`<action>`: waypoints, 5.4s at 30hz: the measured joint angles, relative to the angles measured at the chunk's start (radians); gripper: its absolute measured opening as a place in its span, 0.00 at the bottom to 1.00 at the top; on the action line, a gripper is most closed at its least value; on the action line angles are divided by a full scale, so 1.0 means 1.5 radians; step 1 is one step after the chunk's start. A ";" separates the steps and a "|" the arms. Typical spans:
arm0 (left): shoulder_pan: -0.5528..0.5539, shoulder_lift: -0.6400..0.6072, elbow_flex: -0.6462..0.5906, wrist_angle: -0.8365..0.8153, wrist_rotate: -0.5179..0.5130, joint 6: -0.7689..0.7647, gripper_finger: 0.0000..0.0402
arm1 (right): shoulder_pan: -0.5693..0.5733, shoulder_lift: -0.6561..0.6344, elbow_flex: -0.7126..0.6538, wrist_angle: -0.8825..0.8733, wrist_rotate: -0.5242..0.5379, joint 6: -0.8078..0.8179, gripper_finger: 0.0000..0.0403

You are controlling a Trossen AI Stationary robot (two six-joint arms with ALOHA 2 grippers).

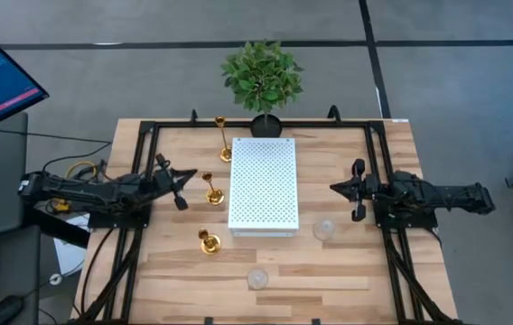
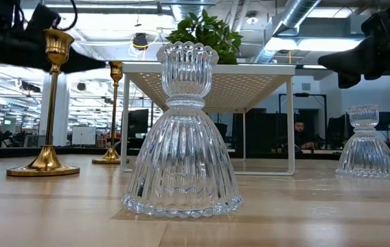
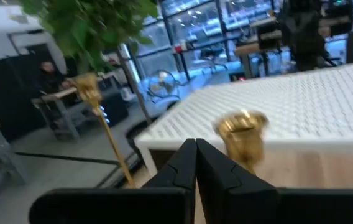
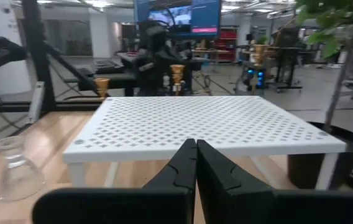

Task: Pick & Place candle stick holders
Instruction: Put the top gold candle holder on the shelf

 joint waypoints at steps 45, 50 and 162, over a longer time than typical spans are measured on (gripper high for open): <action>0.039 0.120 0.099 -0.007 0.377 -0.189 0.02 | -0.026 0.000 0.000 -0.002 -0.002 -0.007 0.00; 0.006 0.120 0.099 -0.008 0.377 -0.231 0.02 | -0.026 0.000 0.000 -0.002 -0.002 -0.007 0.00; 0.698 0.497 0.181 0.146 0.789 -0.063 0.02 | -0.026 0.000 -0.001 0.008 0.033 -0.041 0.00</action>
